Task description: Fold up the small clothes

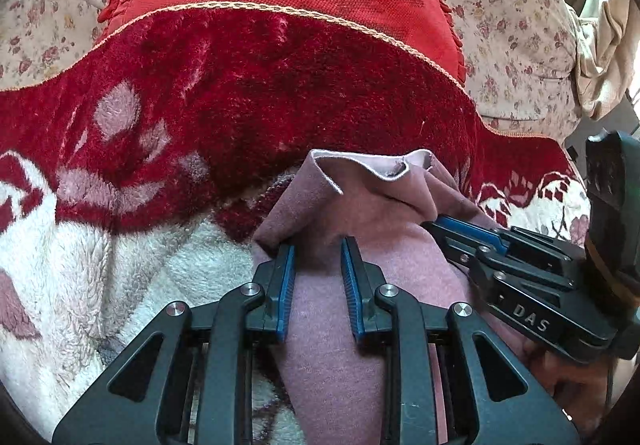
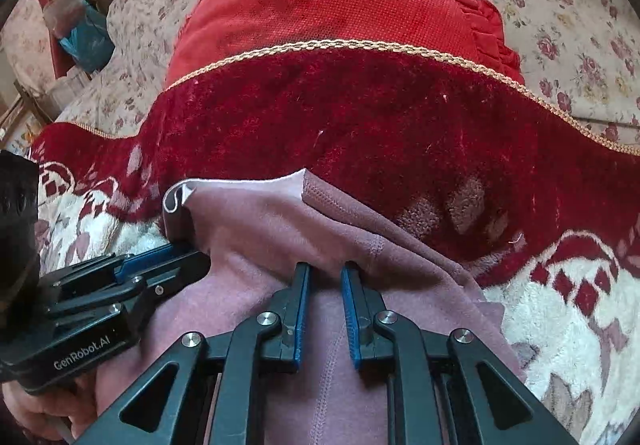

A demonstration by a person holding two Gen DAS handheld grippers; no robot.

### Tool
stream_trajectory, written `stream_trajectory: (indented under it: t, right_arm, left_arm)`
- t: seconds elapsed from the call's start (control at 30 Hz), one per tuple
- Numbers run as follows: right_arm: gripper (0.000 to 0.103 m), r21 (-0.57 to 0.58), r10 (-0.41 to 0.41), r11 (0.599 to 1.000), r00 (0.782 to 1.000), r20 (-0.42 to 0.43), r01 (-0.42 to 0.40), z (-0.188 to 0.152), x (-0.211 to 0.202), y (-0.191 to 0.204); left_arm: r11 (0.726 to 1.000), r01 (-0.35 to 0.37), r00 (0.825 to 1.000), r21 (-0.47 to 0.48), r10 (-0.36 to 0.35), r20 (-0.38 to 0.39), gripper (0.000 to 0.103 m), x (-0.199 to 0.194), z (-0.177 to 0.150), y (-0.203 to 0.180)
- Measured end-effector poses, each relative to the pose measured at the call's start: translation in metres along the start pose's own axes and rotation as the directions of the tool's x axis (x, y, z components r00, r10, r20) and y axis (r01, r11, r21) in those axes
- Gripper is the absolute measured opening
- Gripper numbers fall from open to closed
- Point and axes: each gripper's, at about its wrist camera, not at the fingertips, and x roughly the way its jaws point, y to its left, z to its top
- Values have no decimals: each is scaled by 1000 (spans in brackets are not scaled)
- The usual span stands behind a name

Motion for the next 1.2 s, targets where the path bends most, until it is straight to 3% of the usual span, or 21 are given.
stream_trajectory:
  t: [0.07, 0.17, 0.27, 0.3, 0.37, 0.43, 0.53, 0.57, 0.73, 0.83, 0.93, 1.07, 1.2]
  right_arm:
    - [14, 17, -5, 1000, 1000, -5, 5, 0, -10, -3]
    - [14, 60, -36, 998, 994, 104, 30, -5, -55, -10]
    - [16, 95, 39, 994, 983, 177, -56, -30, -100, -11]
    - [16, 78, 69, 993, 983, 172, -84, -41, -107, -8]
    - [16, 52, 23, 998, 993, 114, -29, -68, -106, 0]
    - [16, 30, -65, 997, 998, 20, 64, -91, -91, 3]
    - [17, 58, -74, 996, 995, 60, 70, -105, -101, -3]
    - [18, 82, -85, 993, 994, 65, 80, -108, -109, -5]
    - [20, 177, -73, 984, 954, 291, 22, -163, -177, 15]
    - [20, 141, -138, 986, 924, 356, 93, -205, -196, 52]
    - [20, 134, -199, 978, 910, 364, 160, -239, -205, 79]
    - [20, 208, -240, 963, 897, 371, 171, -268, -215, 87]
    - [21, 252, -262, 951, 894, 363, 177, -279, -219, 87]
  left_arm:
    - [1000, 11, 1000, -9, -11, -14, 23, 0, 1, 1]
    - [1000, 24, 999, -16, -24, -25, 23, -4, 2, 1]
    - [1000, 18, 998, 20, -19, 54, 23, -32, -3, -6]
    - [999, 4, 996, 50, -9, 83, 23, -44, -7, -12]
    - [993, 6, 991, 114, -22, 136, 26, -69, -23, -28]
    - [985, 12, 991, 169, -34, 131, 51, -78, -44, -41]
    - [962, -66, 997, 265, 55, 46, 53, -57, -79, -56]
    - [952, -98, 994, 290, 82, 68, 53, -59, -84, -58]
    - [957, -76, 993, 279, 47, 108, 53, -99, -103, -69]
    - [941, -135, 983, 311, 88, 162, 54, -127, -132, -83]
    - [915, -228, 965, 333, 166, 203, 55, -147, -159, -96]
    - [883, -316, 942, 348, 248, 226, 56, -164, -185, -105]
    - [901, -291, 949, 321, 228, 219, 57, -175, -198, -105]
